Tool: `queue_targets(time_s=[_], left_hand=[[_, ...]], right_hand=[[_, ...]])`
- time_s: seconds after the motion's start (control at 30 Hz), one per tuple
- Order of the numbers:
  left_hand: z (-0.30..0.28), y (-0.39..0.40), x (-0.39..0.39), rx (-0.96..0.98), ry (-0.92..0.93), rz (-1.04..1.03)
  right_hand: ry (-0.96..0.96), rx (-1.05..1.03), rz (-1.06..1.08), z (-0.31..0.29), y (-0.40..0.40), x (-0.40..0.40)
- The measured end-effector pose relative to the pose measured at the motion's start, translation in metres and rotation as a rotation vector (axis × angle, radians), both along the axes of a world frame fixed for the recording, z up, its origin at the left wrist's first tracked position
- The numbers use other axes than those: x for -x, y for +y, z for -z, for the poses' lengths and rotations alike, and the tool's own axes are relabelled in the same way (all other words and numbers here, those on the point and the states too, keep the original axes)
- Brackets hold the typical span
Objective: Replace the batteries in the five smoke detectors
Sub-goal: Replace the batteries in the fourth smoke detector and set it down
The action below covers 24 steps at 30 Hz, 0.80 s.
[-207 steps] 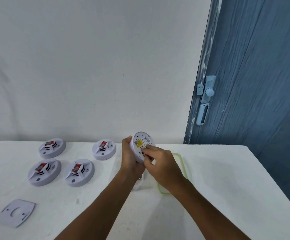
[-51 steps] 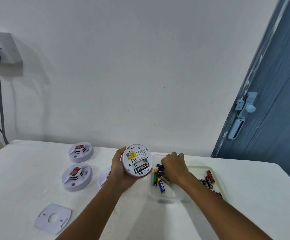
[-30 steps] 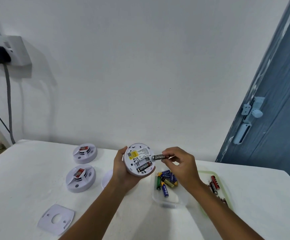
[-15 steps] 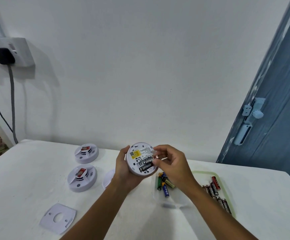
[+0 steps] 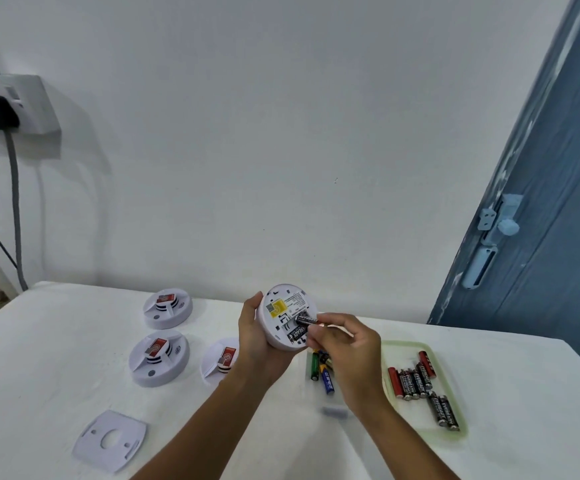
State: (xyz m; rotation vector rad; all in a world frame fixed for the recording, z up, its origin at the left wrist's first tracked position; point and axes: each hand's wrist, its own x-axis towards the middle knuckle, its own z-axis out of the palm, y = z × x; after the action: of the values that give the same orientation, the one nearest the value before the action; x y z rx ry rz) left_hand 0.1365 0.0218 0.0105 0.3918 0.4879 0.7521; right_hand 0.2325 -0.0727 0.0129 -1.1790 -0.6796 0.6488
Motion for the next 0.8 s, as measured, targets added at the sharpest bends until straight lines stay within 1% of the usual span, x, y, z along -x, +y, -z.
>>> queue_targets(time_s=[0.13,0.27,0.33,0.53,0.67,0.8], left_hand=[[-0.002,0.002,-0.003,0.034,-0.008,-0.064],[-0.005,0.000,-0.005,0.041,0.000,-0.074],[-0.006,-0.001,-0.005,0.042,-0.003,-0.051],[-0.005,-0.003,-0.005,0.044,-0.029,0.000],[-0.009,-0.004,-0.005,0.044,-0.014,-0.031],[-0.012,-0.005,-0.003,0.007,0.003,-0.017]], right_hand=[[-0.182,-0.007,-0.016,0.004,-0.002,0.007],[-0.335,0.009,-0.017,0.002,0.000,0.008],[-0.372,0.024,0.014,0.003,0.002,0.010],[-0.375,0.007,0.025,-0.001,0.007,0.012],[-0.522,-0.009,0.150,0.003,0.009,0.021],[-0.641,-0.001,0.206,0.008,0.009,0.021]])
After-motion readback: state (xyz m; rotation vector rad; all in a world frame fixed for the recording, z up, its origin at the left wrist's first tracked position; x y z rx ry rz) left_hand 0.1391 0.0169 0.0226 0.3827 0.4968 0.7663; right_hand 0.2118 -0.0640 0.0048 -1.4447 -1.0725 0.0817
